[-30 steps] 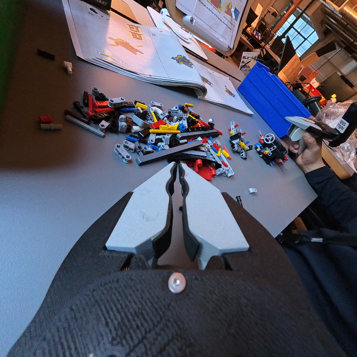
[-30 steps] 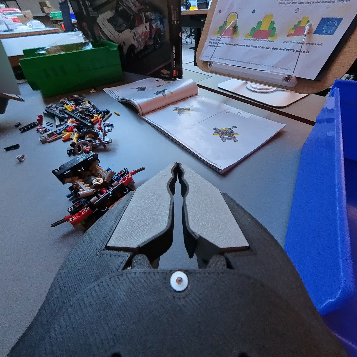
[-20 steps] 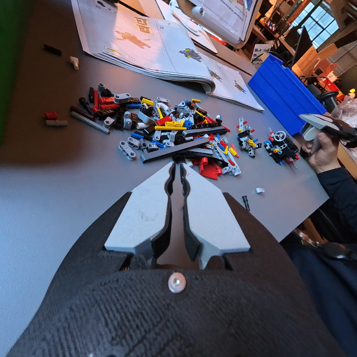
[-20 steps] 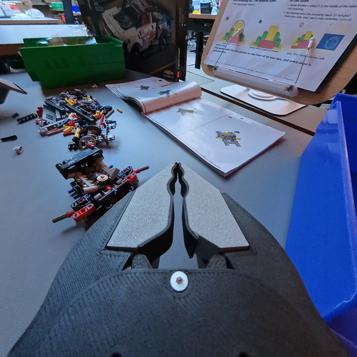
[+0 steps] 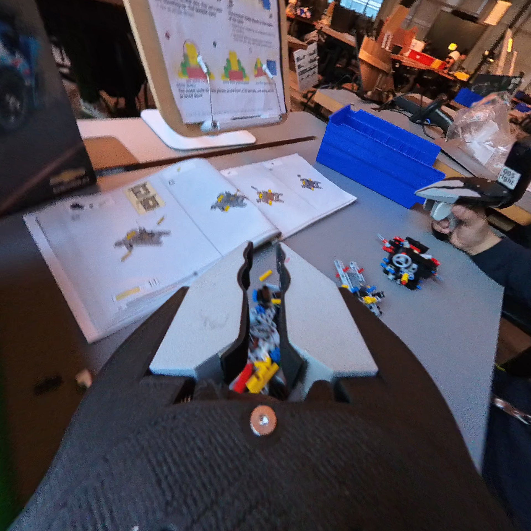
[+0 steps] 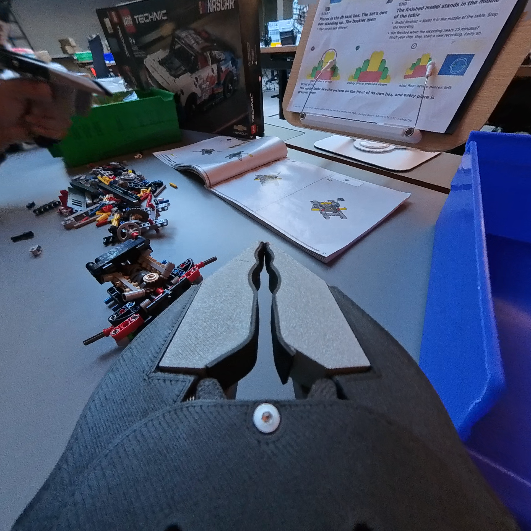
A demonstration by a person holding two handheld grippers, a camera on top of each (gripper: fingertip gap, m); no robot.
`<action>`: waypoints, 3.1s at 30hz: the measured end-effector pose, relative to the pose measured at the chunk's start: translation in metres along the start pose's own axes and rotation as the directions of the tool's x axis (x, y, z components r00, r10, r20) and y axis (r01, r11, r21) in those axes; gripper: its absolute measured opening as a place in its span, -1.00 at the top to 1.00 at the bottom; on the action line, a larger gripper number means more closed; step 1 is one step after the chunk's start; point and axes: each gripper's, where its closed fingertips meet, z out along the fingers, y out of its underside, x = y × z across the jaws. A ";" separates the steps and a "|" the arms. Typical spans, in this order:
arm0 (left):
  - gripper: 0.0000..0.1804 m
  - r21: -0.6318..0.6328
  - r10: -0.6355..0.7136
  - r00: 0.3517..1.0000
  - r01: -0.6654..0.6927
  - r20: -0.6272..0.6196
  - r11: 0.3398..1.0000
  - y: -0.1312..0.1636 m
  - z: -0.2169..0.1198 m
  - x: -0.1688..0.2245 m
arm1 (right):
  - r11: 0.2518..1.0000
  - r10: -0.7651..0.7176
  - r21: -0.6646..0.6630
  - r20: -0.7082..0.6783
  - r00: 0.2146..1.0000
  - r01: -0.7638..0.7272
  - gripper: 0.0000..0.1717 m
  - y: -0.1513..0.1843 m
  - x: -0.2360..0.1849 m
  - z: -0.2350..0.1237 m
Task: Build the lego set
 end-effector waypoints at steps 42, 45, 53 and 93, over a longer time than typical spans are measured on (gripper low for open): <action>0.53 -0.052 -0.027 1.000 0.026 -0.010 0.998 0.017 0.054 -0.025 | 0.985 0.083 0.127 0.232 0.969 -0.115 0.75 -0.031 -0.027 0.023; 0.56 -0.135 0.012 1.000 -0.010 0.016 0.991 0.034 0.063 -0.027 | 0.996 0.069 0.041 0.234 0.970 -0.081 0.78 -0.015 -0.032 0.035; 0.59 -0.138 -0.023 1.000 0.024 0.013 0.990 0.035 0.061 -0.030 | 0.989 0.116 0.060 0.250 0.961 -0.135 0.82 -0.018 -0.027 0.032; 0.65 -0.156 -0.067 0.998 0.067 0.004 0.986 0.038 0.056 -0.036 | 0.476 -0.294 -0.700 0.444 0.846 0.533 0.38 0.077 -0.076 0.008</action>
